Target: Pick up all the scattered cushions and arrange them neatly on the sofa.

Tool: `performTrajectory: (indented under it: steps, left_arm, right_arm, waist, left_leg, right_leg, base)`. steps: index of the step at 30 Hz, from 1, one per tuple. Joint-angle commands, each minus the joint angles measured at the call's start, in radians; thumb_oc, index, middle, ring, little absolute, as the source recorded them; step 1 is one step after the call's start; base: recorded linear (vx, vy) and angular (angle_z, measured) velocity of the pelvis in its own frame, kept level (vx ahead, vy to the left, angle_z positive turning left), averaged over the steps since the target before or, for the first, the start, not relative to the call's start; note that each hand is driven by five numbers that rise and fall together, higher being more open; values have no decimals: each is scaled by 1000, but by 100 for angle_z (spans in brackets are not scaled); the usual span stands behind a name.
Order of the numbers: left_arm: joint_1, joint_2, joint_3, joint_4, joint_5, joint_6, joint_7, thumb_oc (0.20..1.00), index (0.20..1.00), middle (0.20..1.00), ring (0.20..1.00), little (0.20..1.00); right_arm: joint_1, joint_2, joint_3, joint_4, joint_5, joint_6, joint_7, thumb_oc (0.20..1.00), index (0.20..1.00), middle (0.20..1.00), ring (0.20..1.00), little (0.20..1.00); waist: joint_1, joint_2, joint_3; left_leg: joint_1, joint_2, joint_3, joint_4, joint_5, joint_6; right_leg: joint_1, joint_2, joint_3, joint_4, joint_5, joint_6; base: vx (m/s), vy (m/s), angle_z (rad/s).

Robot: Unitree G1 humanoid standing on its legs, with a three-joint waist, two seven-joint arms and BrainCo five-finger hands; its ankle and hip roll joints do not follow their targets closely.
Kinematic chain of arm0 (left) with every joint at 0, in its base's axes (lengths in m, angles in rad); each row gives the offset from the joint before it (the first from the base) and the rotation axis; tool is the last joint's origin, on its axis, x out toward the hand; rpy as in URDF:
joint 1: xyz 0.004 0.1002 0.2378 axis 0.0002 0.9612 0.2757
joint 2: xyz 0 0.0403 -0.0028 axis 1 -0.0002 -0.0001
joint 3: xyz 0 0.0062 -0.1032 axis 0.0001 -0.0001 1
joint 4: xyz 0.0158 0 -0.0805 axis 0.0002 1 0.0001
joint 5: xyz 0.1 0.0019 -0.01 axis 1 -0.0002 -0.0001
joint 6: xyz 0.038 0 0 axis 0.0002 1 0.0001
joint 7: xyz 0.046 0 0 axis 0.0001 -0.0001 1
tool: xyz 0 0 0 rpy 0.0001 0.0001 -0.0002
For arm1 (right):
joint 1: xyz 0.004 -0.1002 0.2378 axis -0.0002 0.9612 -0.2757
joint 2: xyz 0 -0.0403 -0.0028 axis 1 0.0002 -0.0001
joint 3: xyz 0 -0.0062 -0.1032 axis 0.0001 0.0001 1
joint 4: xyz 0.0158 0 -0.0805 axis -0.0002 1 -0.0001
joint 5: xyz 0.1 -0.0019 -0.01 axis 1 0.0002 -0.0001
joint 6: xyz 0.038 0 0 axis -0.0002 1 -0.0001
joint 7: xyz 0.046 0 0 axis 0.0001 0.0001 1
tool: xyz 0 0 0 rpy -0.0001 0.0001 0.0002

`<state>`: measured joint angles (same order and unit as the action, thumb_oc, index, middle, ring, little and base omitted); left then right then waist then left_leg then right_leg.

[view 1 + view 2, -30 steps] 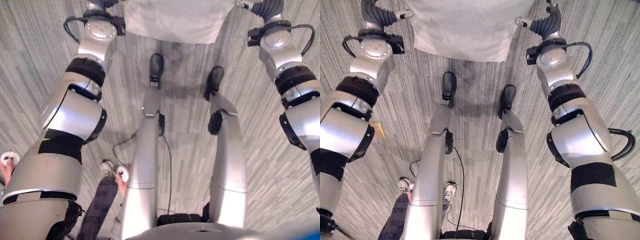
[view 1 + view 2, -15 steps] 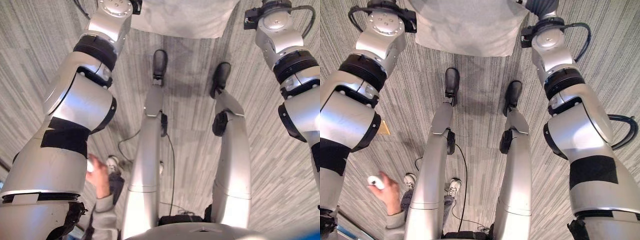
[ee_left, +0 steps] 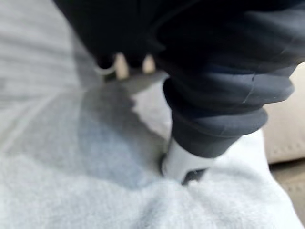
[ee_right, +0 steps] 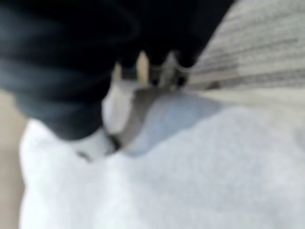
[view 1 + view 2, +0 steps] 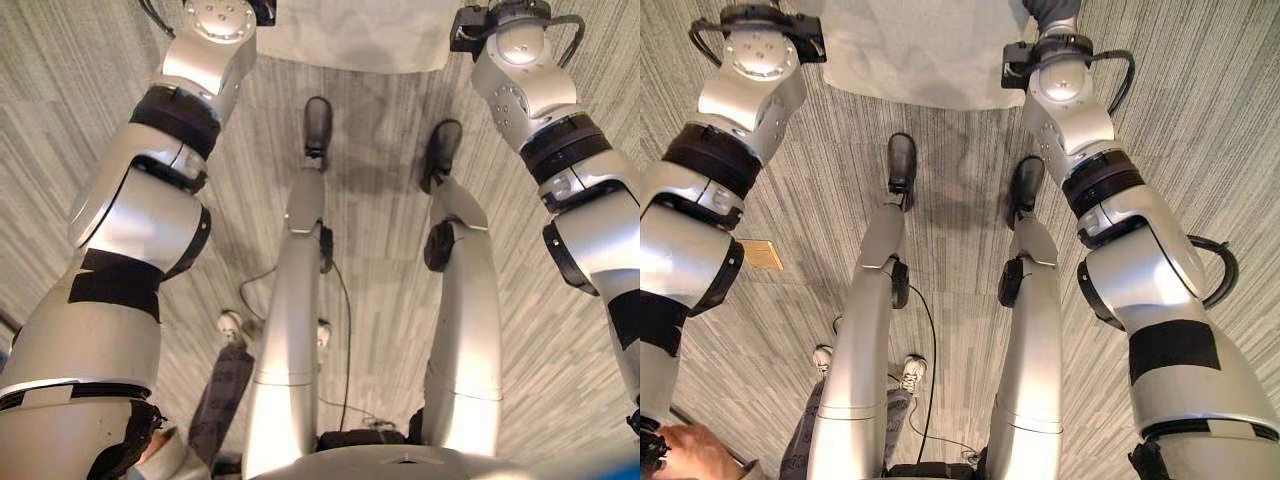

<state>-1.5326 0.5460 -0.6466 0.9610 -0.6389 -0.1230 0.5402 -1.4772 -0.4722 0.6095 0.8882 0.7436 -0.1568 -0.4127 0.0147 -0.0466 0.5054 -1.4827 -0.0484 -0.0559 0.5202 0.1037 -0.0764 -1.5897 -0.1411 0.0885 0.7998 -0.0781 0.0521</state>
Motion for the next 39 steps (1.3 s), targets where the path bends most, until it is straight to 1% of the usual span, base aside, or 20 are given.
performTrajectory:
  steps: [1,3,5,11,12,13,14,15,17,21,22,25,27,28,30,33,35,37,38,39]
  left_arm:
    - [69,-95,70,-174,12,-153,-8,200,200,200,200,200]
    - [161,-97,99,-277,25,-168,-12,200,200,200,200,200]
    - [195,-107,111,-306,29,-169,-14,200,200,200,200,200]
    - [438,-157,189,-536,71,-185,-38,200,200,200,200,200]
    - [521,-168,213,-602,92,-183,-51,200,200,200,200,200]
    - [567,-182,233,-638,99,-188,-58,200,200,200,200,200]
    - [572,-183,233,-640,100,-186,-57,200,200,200,200,200]
    - [605,-188,237,-656,108,-185,-63,200,200,200,200,200]
    - [669,-180,250,-690,154,-179,-75,200,200,200,200,200]
    - [838,-190,281,-750,173,-183,-116,200,200,200,200,200]
    - [840,-189,281,-752,173,-183,-116,200,200,200,200,200]
    - [1063,-205,303,-832,186,-182,-177,200,200,200,200,200]
    - [1121,-215,306,-842,173,-178,-200,200,200,200,200,200]
    - [1178,-213,321,-854,161,-175,-222,200,200,200,200,200]
    - [1235,-218,329,-862,145,-163,-243,200,200,200,200,200]
    - [1268,-216,337,-873,140,-153,-260,200,200,200,200,200]
    - [1281,-221,340,-886,121,-149,-267,200,200,200,200,200]
    - [1285,-226,338,-893,120,-147,-266,200,200,200,200,200]
    - [1284,-233,332,-894,114,-146,-268,200,200,200,200,200]
    - [1282,-240,323,-891,112,-147,-277,200,200,200,200,200]
  right_arm:
    - [-6,210,34,-199,-82,-123,67,200,200,200,200,200]
    - [48,195,15,-253,-133,-115,71,200,200,200,200,200]
    - [66,186,10,-268,-158,-108,71,200,200,200,200,200]
    - [243,126,-58,-393,-279,-93,91,200,200,200,200,200]
    - [315,114,-84,-444,-311,-89,101,200,200,200,200,200]
    - [364,105,-107,-475,-326,-96,106,200,200,200,200,200]
    - [369,105,-107,-477,-327,-95,106,200,200,200,200,200]
    - [396,97,-115,-491,-348,-89,112,200,200,200,200,200]
    - [475,102,-149,-525,-370,-94,120,200,200,200,200,200]
    - [654,125,-199,-595,-393,-95,153,200,200,200,200,200]
    - [657,125,-199,-596,-394,-94,153,200,200,200,200,200]
    - [865,144,-223,-671,-408,-92,205,200,200,200,200,200]
    - [917,156,-231,-683,-399,-90,220,200,200,200,200,200]
    - [966,161,-235,-690,-400,-82,233,200,200,200,200,200]
    - [1022,181,-232,-688,-395,-69,257,200,200,200,200,200]
    - [1060,189,-230,-686,-408,-55,273,200,200,200,200,200]
    - [1082,203,-230,-682,-404,-46,282,200,200,200,200,200]
    - [1101,214,-236,-678,-397,-45,287,200,200,200,200,200]
    - [1110,210,-241,-688,-401,-42,289,200,200,200,200,200]
    - [1128,200,-249,-693,-392,-45,295,200,200,200,200,200]
  waist:
    - [-20,21,-72]
    - [-18,23,-68]
    - [-19,25,-66]
    - [-17,22,-52]
    - [-19,23,-45]
    - [-16,22,-43]
    - [-16,23,-47]
    - [-14,25,-42]
    - [-12,26,-52]
    - [-11,18,-85]
    - [-11,18,-82]
    - [0,7,-132]
    - [2,1,-155]
    - [7,-4,-185]
    - [16,-14,-227]
    - [23,-19,-261]
    - [22,-13,-278]
    - [22,-8,-286]
    - [12,-6,-290]
    - [-2,-12,-308]
  left_leg:
    - [-16,-25,-51,172,-145,21]
    - [42,-20,-53,132,-134,16]
    - [69,-20,-55,114,-130,15]
    - [265,-13,-70,-7,-105,2]
    - [337,-10,-75,-49,-97,0]
    - [366,-14,-77,-80,-59,-6]
    - [386,-12,-79,-81,-89,-7]
    - [409,-17,-82,-97,-54,-7]
    - [488,-15,-86,-136,-49,-13]
    - [665,-13,-96,-202,-49,-11]
    - [672,-13,-97,-205,-48,-11]
    - [913,-14,-97,-249,-76,5]
    - [981,-16,-98,-264,-83,11]
    - [1044,-19,-100,-283,-91,15]
    - [1118,-27,-106,-298,-107,26]
    - [1186,-32,-111,-311,-125,43]
    - [1256,-32,-120,-327,-137,66]
    - [1297,-31,-122,-336,-148,74]
    - [1317,-36,-134,-347,-146,77]
    - [1341,-46,-150,-371,-138,79]
  right_leg:
    - [69,8,56,-145,69,97]
    - [123,9,47,-159,62,95]
    - [151,11,44,-169,61,93]
    - [346,8,10,-239,48,84]
    - [423,5,-1,-275,50,81]
    - [458,5,-9,-305,76,78]
    - [476,6,-11,-301,46,79]
    - [502,3,-18,-327,80,76]
    - [584,-2,-35,-373,80,74]
    - [782,-6,-66,-461,86,75]
    - [789,-6,-67,-464,87,75]
    - [1083,-31,-106,-587,108,84]
    - [1166,-42,-116,-626,121,89]
    - [1236,-53,-129,-656,128,98]
    - [1317,-64,-140,-691,138,107]
    - [1358,-71,-135,-674,155,123]
    - [1356,-54,-108,-570,167,134]
    - [1356,-28,-97,-530,147,131]
    - [1359,14,-75,-533,119,121]
    - [1370,88,-28,-587,84,99]
  base:
    - [-31,-13,3]
    - [-61,-22,4]
    - [-49,-22,5]
    - [-57,-34,6]
    - [-98,-33,4]
    - [-28,-20,5]
    - [-71,-19,6]
    - [12,-14,7]
    - [-15,17,6]
    - [2,18,0]
    - [49,63,-1]
    - [148,102,7]
    - [171,115,23]
    - [196,120,19]
    - [211,146,19]
    - [152,144,11]
    - [119,167,-1]
    - [94,100,-5]
    - [158,77,-20]
    - [126,39,-19]
